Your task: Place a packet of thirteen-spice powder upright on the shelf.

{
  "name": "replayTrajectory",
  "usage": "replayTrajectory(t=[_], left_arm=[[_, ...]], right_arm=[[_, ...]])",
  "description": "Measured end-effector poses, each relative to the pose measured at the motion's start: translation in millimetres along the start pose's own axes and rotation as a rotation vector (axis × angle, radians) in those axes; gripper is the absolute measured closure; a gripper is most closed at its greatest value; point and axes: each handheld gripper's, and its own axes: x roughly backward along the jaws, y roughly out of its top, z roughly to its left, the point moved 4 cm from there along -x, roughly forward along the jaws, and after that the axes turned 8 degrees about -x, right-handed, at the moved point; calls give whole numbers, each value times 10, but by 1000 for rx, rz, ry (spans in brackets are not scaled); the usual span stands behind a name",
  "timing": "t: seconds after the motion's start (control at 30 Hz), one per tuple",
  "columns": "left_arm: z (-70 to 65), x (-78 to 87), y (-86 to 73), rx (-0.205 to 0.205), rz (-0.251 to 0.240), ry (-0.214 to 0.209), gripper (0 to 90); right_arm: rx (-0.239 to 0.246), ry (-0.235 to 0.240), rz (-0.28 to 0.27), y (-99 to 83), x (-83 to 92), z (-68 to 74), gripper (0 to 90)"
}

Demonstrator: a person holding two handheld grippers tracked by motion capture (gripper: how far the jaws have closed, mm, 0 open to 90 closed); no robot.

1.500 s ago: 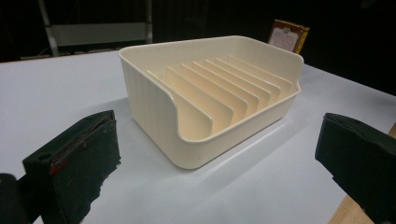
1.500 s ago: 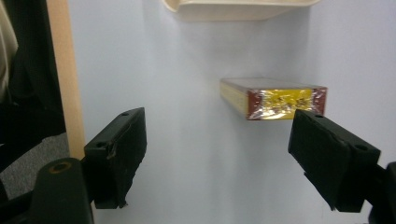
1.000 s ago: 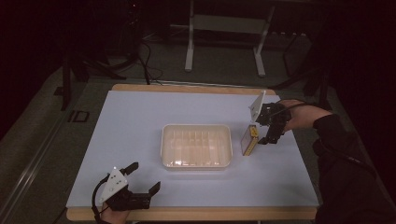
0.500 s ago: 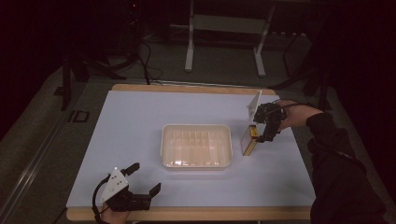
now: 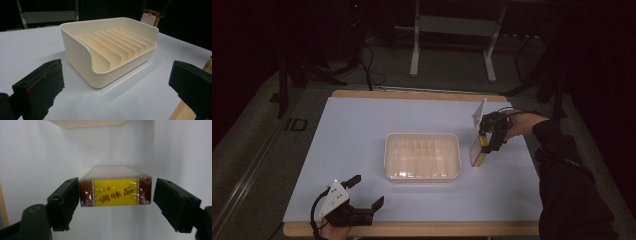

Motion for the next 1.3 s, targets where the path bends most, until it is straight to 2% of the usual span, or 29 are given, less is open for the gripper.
replayTrajectory(t=[0.07, 0.23, 0.3, 0.5, 0.83, 1.3], left_arm=[[0, 1, 0, 0, 0, 0, 0], [-2, 0, 0, -1, 0, -1, 0], [-3, -1, 0, -2, 0, -2, 0], [-4, -1, -1, -1, 1, -1, 0], [-10, -9, -1, -4, 2, -1, 0], [-22, -36, -8, -46, 10, 1, 0]], right_arm=[[-7, 6, 11, 6, -19, 3, 211], [9, 18, 25, 12, -51, 9, 251], [10, 20, 27, 18, -72, 7, 304], [21, 23, 31, 24, -65, 13, 314], [-20, 47, -5, -32, 48, 63, 316], [-39, 64, -55, -82, 211, 141, 318]])
